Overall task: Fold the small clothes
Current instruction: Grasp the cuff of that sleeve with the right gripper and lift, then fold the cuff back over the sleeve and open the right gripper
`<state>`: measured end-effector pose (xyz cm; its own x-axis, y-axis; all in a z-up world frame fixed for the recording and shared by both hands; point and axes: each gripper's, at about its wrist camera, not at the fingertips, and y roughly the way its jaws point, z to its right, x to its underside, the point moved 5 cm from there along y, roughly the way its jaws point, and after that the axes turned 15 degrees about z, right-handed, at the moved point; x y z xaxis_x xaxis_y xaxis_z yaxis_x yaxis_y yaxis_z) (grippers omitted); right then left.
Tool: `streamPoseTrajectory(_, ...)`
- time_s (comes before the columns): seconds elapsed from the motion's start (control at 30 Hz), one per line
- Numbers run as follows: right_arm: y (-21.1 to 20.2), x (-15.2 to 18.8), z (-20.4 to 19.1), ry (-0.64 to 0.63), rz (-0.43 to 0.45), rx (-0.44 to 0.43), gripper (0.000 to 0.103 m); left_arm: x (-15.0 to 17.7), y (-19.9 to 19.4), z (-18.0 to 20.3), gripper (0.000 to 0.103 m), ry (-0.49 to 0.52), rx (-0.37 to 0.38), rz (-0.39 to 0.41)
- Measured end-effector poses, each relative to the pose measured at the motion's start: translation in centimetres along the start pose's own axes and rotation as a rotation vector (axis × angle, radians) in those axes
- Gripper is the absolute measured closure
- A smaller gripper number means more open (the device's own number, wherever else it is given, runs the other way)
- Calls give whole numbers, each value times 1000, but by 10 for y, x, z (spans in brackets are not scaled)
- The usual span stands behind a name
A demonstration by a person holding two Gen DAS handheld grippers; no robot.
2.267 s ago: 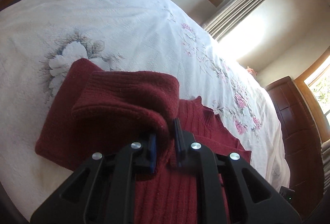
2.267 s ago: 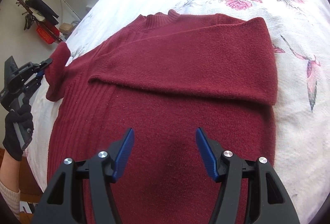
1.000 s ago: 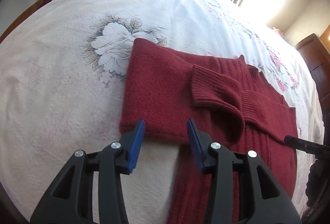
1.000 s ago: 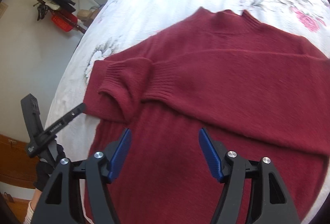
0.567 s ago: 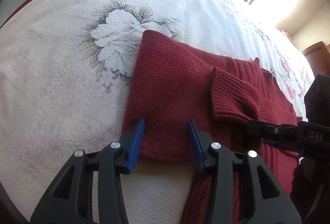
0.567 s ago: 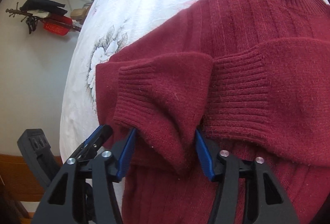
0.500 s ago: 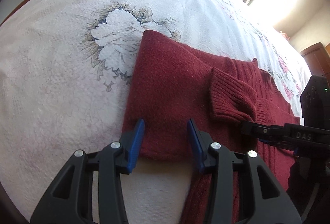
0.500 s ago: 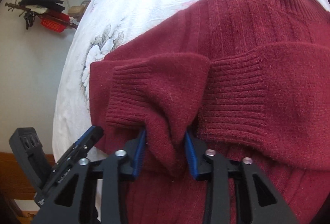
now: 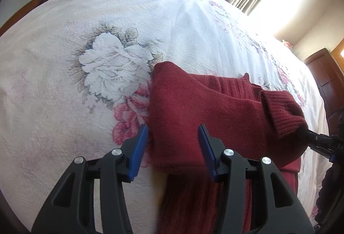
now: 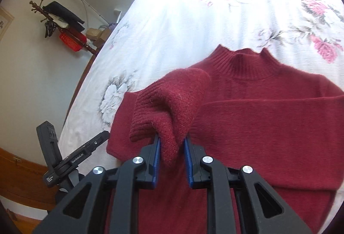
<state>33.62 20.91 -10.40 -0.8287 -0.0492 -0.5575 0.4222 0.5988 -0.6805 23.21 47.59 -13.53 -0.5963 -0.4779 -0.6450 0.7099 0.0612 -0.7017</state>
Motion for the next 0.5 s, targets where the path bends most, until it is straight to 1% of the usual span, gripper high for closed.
streamPoseTrajectory(0.07, -9, -1, 19, -12, 14, 43, 84, 7, 8, 10, 55, 27, -5, -15)
streamPoseTrajectory(0.17, -10, 5, 51, -4, 9, 115, 84, 20, 21, 19, 55, 57, -18, -42)
streamPoseTrajectory(0.3, 4, 22, 91, 22, -47, 177, 83, 35, 39, 18, 55, 82, -65, -93)
streamPoseTrajectory(0.37, 12, 32, 101, 30, -73, 199, 78, 42, 45, 14, 54, 81, -76, -111)
streamPoseTrajectory(0.4, 14, 36, 104, 29, -86, 212, 71, 42, 45, 13, 54, 82, -73, -109)
streamPoseTrajectory(0.43, 12, 38, 106, 21, -86, 228, 68, 42, 44, 13, 54, 84, -68, -108)
streamPoseTrajectory(0.5, 1, 36, 104, -15, -56, 253, 64, 38, 39, 14, 54, 99, -68, -105)
